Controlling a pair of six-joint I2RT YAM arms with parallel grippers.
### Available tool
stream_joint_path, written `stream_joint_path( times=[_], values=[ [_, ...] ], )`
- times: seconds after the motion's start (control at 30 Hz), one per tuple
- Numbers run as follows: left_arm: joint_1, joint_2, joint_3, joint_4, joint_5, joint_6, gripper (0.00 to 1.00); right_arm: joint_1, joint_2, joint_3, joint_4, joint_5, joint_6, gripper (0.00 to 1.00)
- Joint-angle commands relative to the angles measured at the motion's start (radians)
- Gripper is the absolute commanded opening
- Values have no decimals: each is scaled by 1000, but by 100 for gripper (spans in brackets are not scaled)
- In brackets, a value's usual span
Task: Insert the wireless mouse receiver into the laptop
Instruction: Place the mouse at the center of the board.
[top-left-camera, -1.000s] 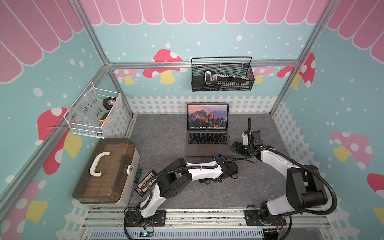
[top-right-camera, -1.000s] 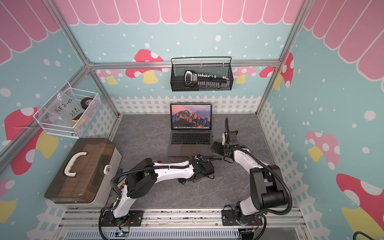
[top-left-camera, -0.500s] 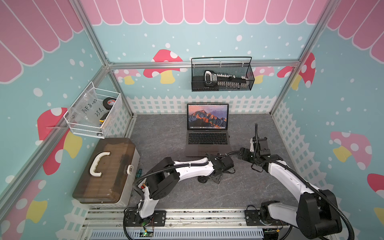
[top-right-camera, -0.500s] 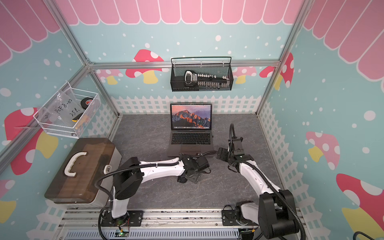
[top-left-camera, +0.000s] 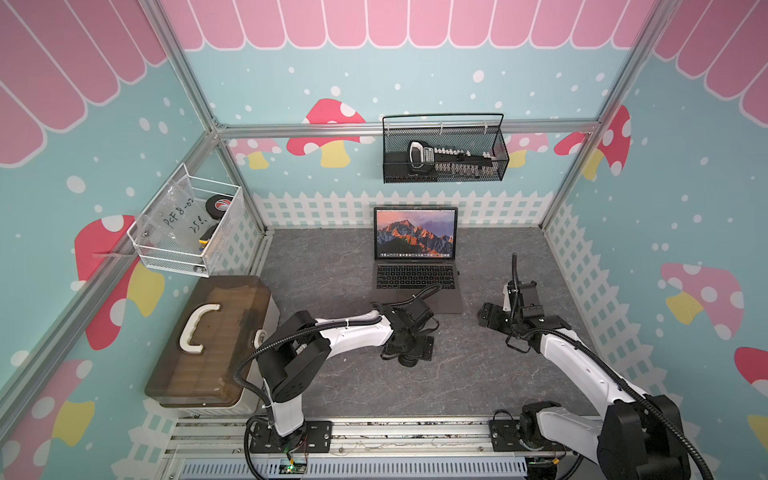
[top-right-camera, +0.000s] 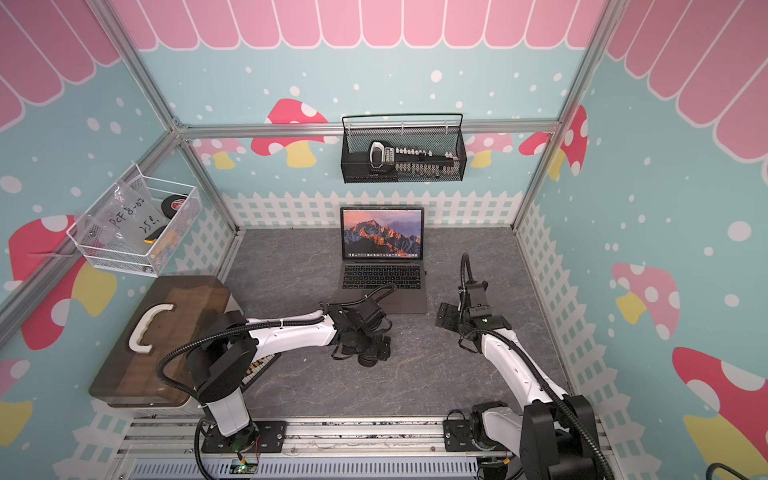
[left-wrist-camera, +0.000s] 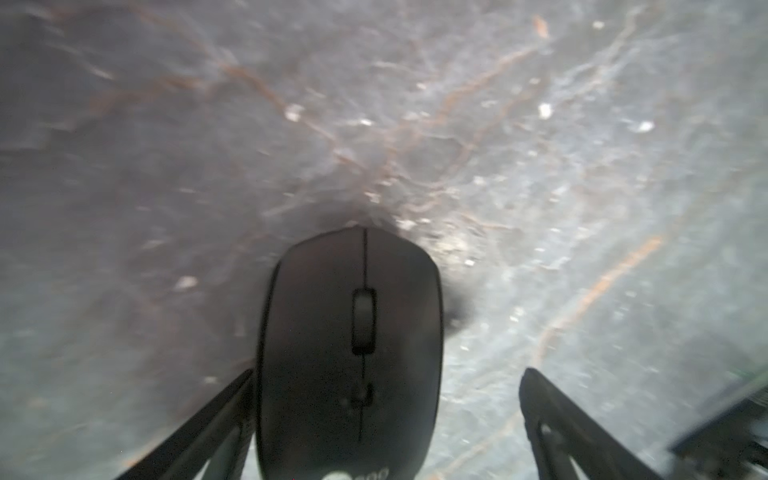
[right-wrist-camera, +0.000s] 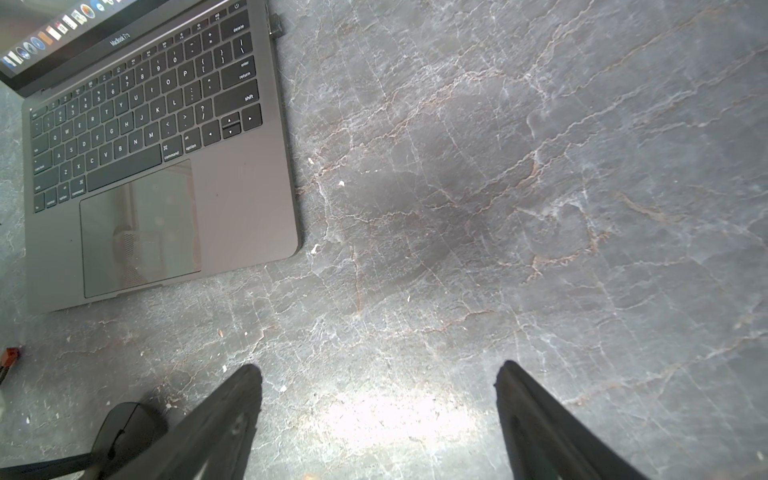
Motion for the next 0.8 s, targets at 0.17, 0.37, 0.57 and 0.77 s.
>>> stream_joint_path(
  times=[0.17,0.37,0.57,0.77],
  values=[
    [-25,-2,17,53,202,-36,97,37,-27,19,-35,-89,-42,91],
    [4,-116,-49,56,87,-60,97,220,-37,-9,1,-132,-7,91],
    [49,-391,-203,103,-217,-145,97,427,-55,-97,182,-121,-33,91],
    [113,-597,-339,99,-378,-189,98,624,53,-41,220,20,-66,91]
  ],
)
